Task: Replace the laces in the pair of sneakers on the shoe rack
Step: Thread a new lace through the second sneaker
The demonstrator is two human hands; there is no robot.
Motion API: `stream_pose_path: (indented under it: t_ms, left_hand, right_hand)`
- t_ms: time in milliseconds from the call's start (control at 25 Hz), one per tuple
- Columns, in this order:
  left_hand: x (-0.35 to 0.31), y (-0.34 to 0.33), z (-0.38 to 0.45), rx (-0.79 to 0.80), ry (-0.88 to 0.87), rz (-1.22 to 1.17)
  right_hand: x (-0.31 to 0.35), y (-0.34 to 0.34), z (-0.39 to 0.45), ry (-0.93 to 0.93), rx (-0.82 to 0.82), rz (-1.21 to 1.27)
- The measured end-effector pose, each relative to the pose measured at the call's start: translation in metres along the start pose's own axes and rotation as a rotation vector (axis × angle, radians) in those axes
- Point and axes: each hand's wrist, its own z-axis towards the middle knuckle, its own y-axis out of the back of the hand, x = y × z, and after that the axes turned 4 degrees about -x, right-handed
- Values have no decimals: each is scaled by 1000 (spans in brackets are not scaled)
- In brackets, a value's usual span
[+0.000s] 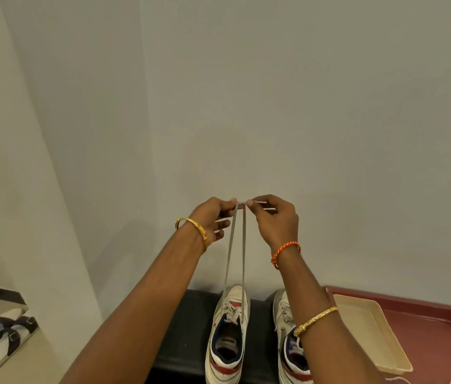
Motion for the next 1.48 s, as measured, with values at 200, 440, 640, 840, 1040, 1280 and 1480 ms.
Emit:
stream_pose_path:
  t_ms: [200,440,640,840,1040,1280,1480]
  left_hand:
    - [63,46,23,-167,102,-535]
    - [110,85,43,-413,-211,20]
    - [121,73,38,178,-539,1387]
    - [125,98,35,182,-317,800]
    - [166,141,66,-329,-114,1101]
    - [215,136,80,-471,-40,1589]
    - [237,72,107,-67,-278,1336]
  right_hand:
    - [-56,27,-13,-477,-253,415]
    - [-99,56,-18,-623,-348,697]
    - [-115,35,-35,484,476,-689]
    - [-159,68,-42,677,876,-942]
    - [-224,120,-25,185,487,-1236]
    - [-267,110,-63,-181,294,-1351]
    - [-251,29,-79,-107,409,-853]
